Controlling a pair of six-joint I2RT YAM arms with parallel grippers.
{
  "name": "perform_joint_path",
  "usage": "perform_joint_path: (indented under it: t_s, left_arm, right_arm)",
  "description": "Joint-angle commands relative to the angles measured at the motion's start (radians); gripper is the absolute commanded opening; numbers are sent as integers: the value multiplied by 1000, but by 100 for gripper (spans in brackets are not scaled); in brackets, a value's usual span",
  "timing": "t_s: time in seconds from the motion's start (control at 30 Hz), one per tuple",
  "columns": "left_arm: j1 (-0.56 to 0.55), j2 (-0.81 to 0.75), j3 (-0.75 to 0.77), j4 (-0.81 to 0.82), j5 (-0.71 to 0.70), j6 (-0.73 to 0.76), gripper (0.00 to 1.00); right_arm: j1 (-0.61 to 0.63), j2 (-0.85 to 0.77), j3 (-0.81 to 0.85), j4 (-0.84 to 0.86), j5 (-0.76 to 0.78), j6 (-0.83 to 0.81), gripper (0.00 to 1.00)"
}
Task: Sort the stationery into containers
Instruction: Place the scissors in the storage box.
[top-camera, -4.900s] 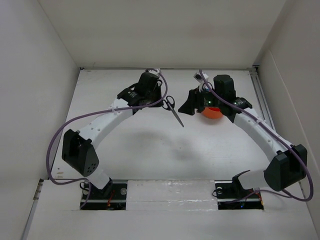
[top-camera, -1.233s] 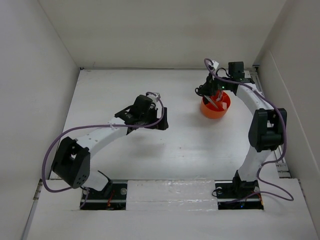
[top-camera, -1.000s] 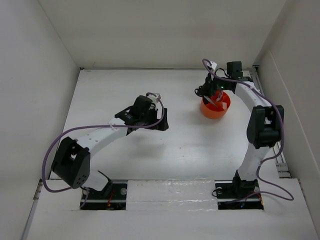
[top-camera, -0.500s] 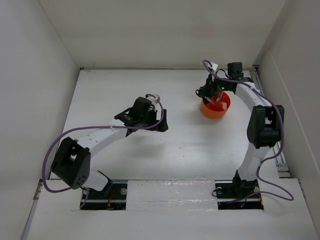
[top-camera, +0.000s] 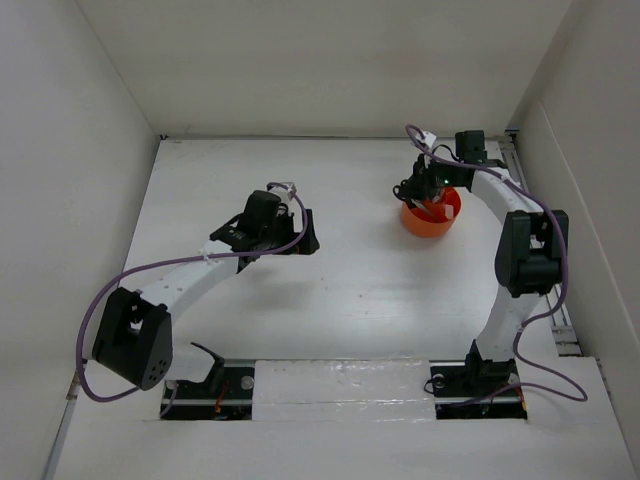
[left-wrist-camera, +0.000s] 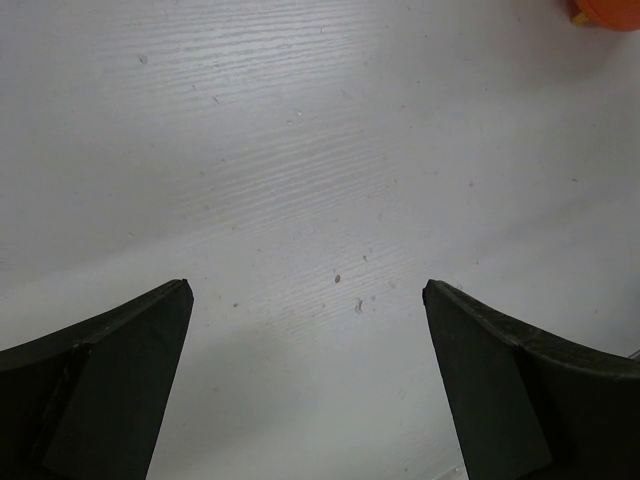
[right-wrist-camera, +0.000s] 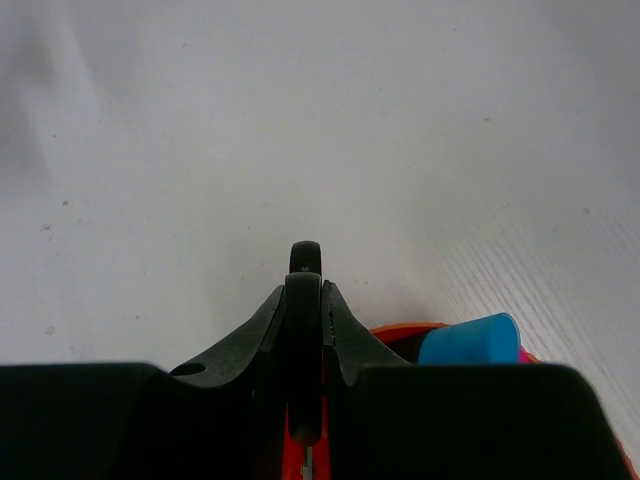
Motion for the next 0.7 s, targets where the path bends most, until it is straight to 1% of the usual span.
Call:
perform_joint_path:
  t_s: [0.0,0.2,0.33,0.4,0.53,0.63,0.67]
  left_arm:
    - [1,-31,-19,14,-34,-9,100]
    - [1,1,-19,25,-34,-9,100]
    - [1,12,-19,25,-25,-9,100]
    - [1,12,-19,25,-25,-9,100]
    - [1,12,-19,25,-34,-9,100]
    - [1,12,-19,25,-34,-9,100]
    - [1,12,-19,25,-34,0,100]
  right_arm:
    - [-5,-81,-7,42,-23,-26,0]
    - [-27,-138,-86,106,-32,16,0]
    - [-36,-138,-87,106,-32,25,4]
    - [-36,-138,-96,115,-32,25,8]
    - [-36,-138,-96,115,-32,34,8]
    - [-36,-129,-96,125,-32,34,9]
    - [-36,-129,-96,125,-32,34,11]
